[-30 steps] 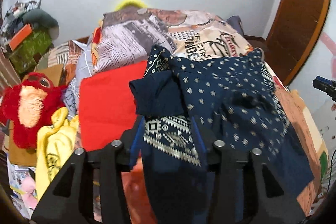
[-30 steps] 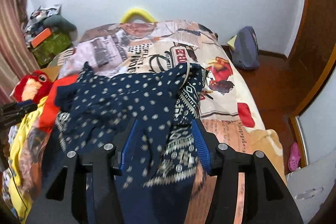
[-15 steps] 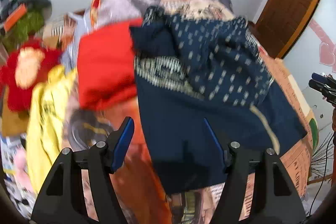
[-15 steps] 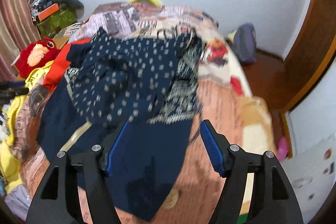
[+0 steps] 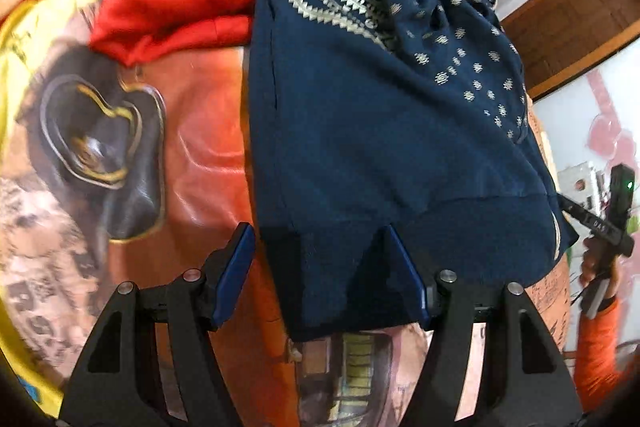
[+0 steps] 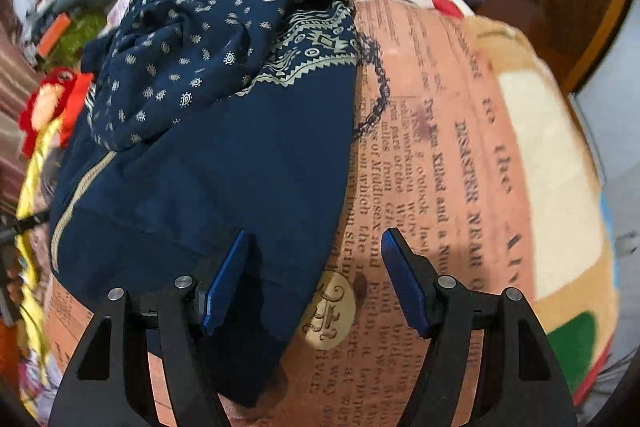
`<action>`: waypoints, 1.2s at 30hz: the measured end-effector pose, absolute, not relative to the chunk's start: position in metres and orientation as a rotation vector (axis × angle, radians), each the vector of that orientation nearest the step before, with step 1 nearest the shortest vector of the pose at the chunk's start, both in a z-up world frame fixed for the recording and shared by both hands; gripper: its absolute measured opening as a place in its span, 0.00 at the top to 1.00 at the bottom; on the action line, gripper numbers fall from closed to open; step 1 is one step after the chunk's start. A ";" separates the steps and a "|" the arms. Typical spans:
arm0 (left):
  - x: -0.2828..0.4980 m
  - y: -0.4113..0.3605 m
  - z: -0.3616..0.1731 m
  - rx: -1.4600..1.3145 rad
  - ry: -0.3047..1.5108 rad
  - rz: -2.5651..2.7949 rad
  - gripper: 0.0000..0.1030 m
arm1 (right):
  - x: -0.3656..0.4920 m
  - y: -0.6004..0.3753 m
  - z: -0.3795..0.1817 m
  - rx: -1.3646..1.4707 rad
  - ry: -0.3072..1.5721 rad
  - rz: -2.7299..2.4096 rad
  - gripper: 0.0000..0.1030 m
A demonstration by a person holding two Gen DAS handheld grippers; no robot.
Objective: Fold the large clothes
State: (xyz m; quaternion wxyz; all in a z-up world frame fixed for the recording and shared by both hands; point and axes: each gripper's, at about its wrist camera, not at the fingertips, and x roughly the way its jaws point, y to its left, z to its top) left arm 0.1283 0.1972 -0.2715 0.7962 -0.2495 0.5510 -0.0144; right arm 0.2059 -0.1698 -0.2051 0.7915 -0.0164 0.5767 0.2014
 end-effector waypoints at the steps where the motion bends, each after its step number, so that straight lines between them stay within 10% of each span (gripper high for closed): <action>1: 0.129 0.197 -0.273 -0.540 1.183 -0.032 0.36 | 0.207 -0.172 -0.206 -0.015 1.243 0.439 0.37; 6: 0.135 0.185 -0.276 -0.514 1.155 -0.051 0.46 | 0.212 -0.177 -0.217 0.129 1.269 0.478 0.36; 9: 0.137 0.181 -0.273 -0.503 1.131 -0.076 0.77 | 0.213 -0.172 -0.218 0.135 1.260 0.506 0.39; 16: 0.144 0.158 -0.244 -0.367 1.086 -0.060 0.88 | 0.218 -0.166 -0.208 0.196 1.230 0.578 0.93; 36: 0.248 0.213 -0.095 -0.376 0.725 -0.003 0.90 | 0.313 -0.127 -0.104 0.185 0.888 0.651 0.95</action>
